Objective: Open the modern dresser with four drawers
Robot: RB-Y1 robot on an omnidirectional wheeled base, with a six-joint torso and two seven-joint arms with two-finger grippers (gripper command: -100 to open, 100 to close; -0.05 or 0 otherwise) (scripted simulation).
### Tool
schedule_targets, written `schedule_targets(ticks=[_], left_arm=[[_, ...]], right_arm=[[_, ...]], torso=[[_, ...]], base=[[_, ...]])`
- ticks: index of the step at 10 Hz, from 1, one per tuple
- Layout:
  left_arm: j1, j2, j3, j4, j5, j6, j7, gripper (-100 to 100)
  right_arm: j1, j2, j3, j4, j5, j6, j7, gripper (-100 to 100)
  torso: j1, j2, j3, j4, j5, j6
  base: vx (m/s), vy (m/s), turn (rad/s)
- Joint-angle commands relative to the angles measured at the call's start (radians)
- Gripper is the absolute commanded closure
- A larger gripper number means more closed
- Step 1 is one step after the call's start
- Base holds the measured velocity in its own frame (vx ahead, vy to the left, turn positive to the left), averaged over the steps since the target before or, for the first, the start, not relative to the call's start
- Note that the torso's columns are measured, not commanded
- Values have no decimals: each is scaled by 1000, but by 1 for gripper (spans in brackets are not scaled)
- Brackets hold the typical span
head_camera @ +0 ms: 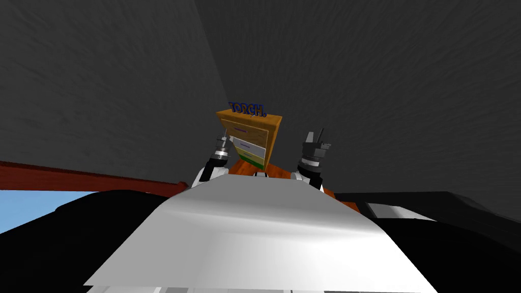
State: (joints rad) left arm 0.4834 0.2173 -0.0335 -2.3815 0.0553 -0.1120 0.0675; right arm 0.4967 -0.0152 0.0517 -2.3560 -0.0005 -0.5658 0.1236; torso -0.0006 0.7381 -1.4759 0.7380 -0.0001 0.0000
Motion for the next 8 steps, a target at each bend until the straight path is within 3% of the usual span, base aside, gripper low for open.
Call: schedule_targets(ticks=[1, 8], left_arm=[[2, 17, -7, -18, -4, 65, 13, -100], [4, 96, -27, -53, -14, 238, 49, -100]], right_arm=[[0, 0, 0, 0, 0, 0, 0, 0], [0, 0, 0, 0, 0, 0, 0, 0]], torso=[[0, 0, 0, 0, 0, 0], [1, -1, 0, 0, 0, 0]], base=[[59, 18, -79], [49, 30, -90]])
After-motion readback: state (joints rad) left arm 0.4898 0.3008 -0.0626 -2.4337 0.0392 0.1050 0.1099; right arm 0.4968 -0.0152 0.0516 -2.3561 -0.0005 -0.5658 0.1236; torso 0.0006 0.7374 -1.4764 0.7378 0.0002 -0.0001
